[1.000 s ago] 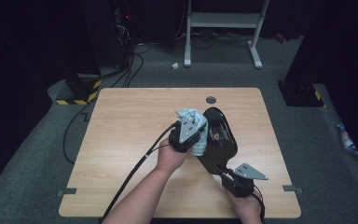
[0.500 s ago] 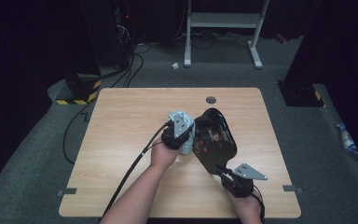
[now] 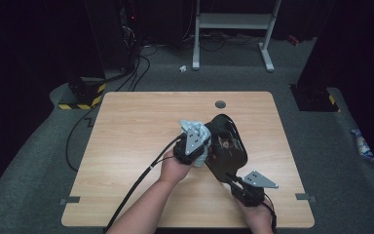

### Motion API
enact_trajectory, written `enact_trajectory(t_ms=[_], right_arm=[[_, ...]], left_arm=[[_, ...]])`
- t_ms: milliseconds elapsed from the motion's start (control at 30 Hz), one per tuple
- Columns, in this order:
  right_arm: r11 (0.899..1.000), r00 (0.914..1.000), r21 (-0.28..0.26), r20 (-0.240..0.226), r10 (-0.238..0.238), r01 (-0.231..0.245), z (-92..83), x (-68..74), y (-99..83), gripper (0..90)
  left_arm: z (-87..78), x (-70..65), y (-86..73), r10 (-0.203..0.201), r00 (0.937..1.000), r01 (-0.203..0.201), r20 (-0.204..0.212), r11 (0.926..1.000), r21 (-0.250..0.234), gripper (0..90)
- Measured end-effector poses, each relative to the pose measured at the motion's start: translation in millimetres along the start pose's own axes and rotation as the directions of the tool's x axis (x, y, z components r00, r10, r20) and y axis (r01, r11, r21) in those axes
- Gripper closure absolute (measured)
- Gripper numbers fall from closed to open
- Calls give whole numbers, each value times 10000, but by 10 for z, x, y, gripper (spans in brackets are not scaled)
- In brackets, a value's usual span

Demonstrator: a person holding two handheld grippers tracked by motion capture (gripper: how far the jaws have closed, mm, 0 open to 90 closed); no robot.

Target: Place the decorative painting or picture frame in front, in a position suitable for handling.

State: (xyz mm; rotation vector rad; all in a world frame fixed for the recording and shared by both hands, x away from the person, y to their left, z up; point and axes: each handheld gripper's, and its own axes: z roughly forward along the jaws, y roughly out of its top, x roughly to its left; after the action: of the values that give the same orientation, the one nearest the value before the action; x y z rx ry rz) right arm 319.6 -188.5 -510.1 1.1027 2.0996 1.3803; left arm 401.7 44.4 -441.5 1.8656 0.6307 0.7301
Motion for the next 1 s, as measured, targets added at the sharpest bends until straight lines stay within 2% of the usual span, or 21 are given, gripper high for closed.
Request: enact_trajectory(t_ms=[167, 267, 367, 500, 733, 867, 900, 1000], right_arm=[[10000, 10000, -3, -5, 12, -12, -3, -7, -1, 777], [10000, 10000, 23, -11, 28, -28, -3, -9, 3, 777], [10000, 10000, 25, -21, 34, -34, -2, -11, 5, 777], [10000, 10000, 24, -37, 48, -48, 1, -11, 5, 778], [10000, 10000, 34, -62, 40, -40, 2, -11, 6, 778], [10000, 10000, 13, -81, 16, -16, 7, -10, 7, 778], [10000, 10000, 13, -86, 15, -15, 7, -10, 8, 778], [10000, 10000, 20, -87, 9, -8, 7, -10, 8, 778]], left_arm=[[-69, -144, 66, 330, 9983, -312, 484, 9988, -384, 786], [-113, -192, 116, 273, 9951, -212, 952, 9977, -641, 786], [-152, -240, 164, 348, 9915, -246, 1250, 9963, -825, 786], [-208, -345, 236, 493, 9843, -292, 1694, 9925, -1188, 786], [-270, -439, 316, 677, 9703, -330, 2321, 9881, -1504, 785], [-292, -489, 349, 832, 9668, -431, 2414, 9851, -1667, 784], [-309, -515, 378, 870, 9634, -424, 2534, 9834, -1766, 784], [-336, -559, 424, 952, 9587, -433, 2679, 9802, -1933, 784]])
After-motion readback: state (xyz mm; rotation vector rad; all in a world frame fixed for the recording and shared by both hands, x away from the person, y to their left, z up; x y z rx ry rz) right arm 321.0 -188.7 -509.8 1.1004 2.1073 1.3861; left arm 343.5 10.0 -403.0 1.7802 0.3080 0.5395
